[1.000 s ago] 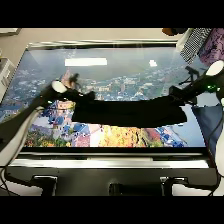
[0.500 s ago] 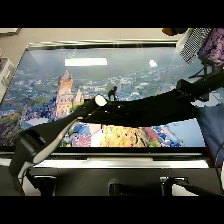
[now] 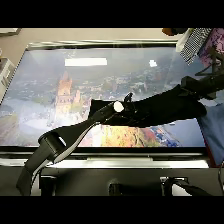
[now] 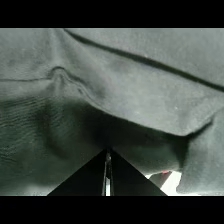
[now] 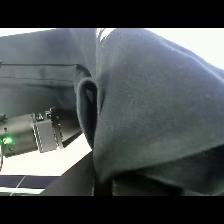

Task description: Fold the clothes and pants, and hang the long-sleeved shirts on hangers.

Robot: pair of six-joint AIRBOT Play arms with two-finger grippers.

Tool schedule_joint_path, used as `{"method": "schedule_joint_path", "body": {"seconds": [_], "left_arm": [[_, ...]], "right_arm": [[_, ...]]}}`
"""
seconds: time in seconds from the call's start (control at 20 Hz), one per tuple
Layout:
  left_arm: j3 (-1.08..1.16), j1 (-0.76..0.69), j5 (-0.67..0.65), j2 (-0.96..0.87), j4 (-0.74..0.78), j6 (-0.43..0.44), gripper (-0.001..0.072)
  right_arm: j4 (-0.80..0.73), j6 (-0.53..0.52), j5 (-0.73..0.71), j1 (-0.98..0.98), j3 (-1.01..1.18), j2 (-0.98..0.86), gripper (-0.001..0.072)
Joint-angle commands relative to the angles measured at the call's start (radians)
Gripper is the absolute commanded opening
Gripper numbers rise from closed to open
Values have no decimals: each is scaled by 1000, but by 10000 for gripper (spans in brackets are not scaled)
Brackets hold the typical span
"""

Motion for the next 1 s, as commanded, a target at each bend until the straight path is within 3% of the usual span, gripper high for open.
{"method": "schedule_joint_path", "body": {"seconds": [0.0,0.2,0.35,0.6,0.75,0.95], "left_arm": [[22,16,-89,8,-5,21,14],[22,127,-340,133,230,37,14],[22,246,-526,290,486,38,15],[21,473,-811,576,786,74,16],[21,622,-891,717,892,76,16],[21,817,-894,835,893,71,16]], "right_arm": [[0,-6,-8,1,1,4,29],[116,2,-25,14,1,3,29],[116,66,-77,121,0,-6,29],[89,201,-222,368,0,-78,29],[90,256,-301,500,0,-148,29],[91,301,-401,615,1,-238,29]]}}
